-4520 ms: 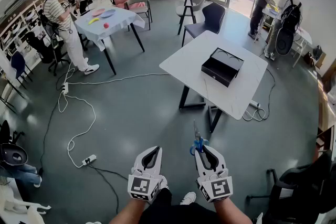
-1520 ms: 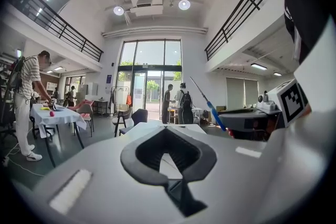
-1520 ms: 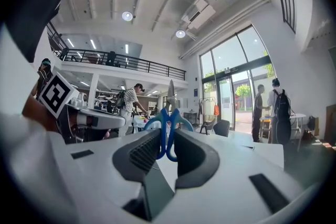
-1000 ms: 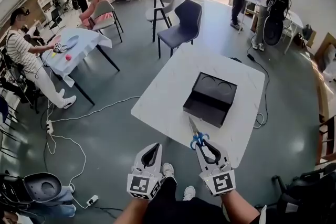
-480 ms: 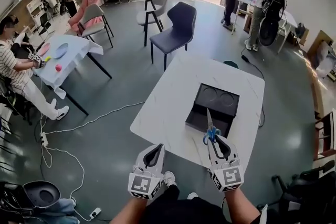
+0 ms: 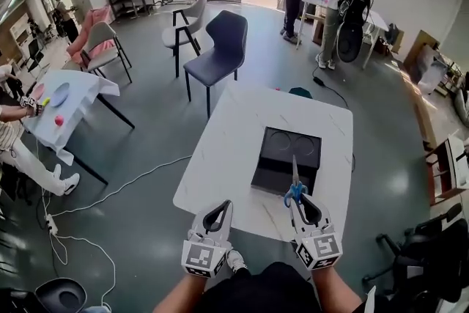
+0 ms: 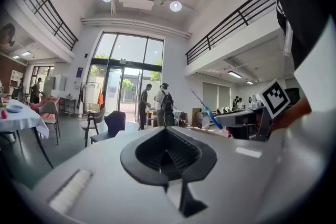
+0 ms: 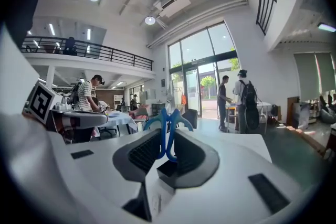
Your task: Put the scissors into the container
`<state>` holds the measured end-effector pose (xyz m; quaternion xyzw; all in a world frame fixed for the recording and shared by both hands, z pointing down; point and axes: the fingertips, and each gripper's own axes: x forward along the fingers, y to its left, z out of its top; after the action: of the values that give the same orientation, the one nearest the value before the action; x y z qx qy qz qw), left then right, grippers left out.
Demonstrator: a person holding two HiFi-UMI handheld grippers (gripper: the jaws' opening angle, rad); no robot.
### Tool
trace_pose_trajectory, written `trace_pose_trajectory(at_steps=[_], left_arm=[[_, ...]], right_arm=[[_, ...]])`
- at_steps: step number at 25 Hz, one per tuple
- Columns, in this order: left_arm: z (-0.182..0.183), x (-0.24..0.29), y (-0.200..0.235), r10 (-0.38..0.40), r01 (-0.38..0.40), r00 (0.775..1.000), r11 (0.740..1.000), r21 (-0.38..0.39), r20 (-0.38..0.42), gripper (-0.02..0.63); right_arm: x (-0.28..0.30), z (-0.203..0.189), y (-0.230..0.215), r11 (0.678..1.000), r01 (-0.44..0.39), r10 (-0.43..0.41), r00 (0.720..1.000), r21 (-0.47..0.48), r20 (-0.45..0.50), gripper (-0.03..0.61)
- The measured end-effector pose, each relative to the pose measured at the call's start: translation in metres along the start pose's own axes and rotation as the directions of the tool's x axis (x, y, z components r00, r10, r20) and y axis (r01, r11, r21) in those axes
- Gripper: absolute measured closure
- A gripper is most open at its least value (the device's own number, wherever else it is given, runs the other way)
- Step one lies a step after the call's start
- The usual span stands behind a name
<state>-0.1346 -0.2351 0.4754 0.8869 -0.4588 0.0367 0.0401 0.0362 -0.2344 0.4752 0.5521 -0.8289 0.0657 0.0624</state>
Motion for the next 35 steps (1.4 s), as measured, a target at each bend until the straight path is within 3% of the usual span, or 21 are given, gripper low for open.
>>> trace_pose_trajectory(at_steps=[4, 11, 22, 25, 29, 35], left_arm=[[0.000, 0.019, -0.001, -0.045, 0.045, 0.999, 0.999, -0.003, -0.001, 0.605], [-0.002, 0.053, -0.011, -0.068, 0.068, 0.998, 0.998, -0.016, -0.012, 0.605], [-0.018, 0.087, -0.014, -0.001, -0.001, 0.998, 1.000, -0.029, -0.063, 0.606], [-0.025, 0.091, -0.015, 0.015, -0.018, 0.996, 0.999, -0.032, -0.085, 0.606], [-0.033, 0.094, -0.016, 0.040, -0.044, 0.994, 0.998, -0.039, -0.102, 0.604], [-0.040, 0.098, -0.015, 0.049, -0.055, 0.992, 0.997, -0.048, -0.117, 0.605]], right_arm=[[0.001, -0.007, -0.015, 0.999, 0.040, -0.040, 0.999, -0.005, -0.026, 0.492], [0.011, -0.029, -0.025, 0.997, -0.009, 0.002, 0.995, -0.071, -0.095, 0.492], [0.038, -0.060, -0.051, 0.971, -0.141, 0.099, 0.972, -0.192, -0.213, 0.492], [0.045, -0.074, -0.055, 0.952, -0.191, 0.127, 0.957, -0.237, -0.262, 0.492], [0.054, -0.094, -0.061, 0.895, -0.263, 0.132, 0.927, -0.359, -0.351, 0.492], [0.071, -0.124, -0.069, 0.855, -0.346, 0.130, 0.864, -0.386, -0.486, 0.492]])
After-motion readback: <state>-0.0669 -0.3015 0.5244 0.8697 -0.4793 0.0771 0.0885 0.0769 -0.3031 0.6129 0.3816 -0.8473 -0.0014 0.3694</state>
